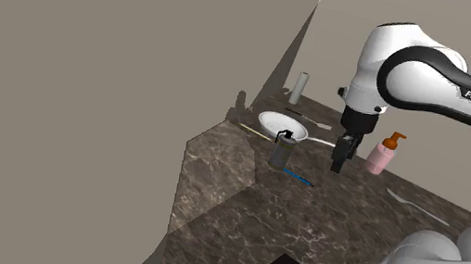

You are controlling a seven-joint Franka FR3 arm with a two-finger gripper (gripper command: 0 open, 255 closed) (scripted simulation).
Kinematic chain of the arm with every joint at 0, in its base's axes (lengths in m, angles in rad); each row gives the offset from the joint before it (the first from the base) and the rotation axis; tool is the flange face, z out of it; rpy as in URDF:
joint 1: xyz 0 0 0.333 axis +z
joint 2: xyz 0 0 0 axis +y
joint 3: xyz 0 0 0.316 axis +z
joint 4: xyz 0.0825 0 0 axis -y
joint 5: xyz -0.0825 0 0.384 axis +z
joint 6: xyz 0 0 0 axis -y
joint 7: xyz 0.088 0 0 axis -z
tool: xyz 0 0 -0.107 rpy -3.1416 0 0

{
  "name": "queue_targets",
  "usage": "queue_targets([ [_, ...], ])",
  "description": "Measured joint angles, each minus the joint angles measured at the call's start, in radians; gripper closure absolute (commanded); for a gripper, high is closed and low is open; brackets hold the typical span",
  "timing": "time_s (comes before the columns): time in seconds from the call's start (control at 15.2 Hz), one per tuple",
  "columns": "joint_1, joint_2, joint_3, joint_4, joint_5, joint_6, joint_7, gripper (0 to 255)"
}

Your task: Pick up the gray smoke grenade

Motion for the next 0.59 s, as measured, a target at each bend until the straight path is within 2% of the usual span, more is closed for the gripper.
queue_targets([
  [0.13,-0.004,0.015,-0.002,0.003,0.001,0.015,0.006,0],
  [0.59,-0.057,0.223,-0.040,0.067,0.009,0.202,0.071,0],
])
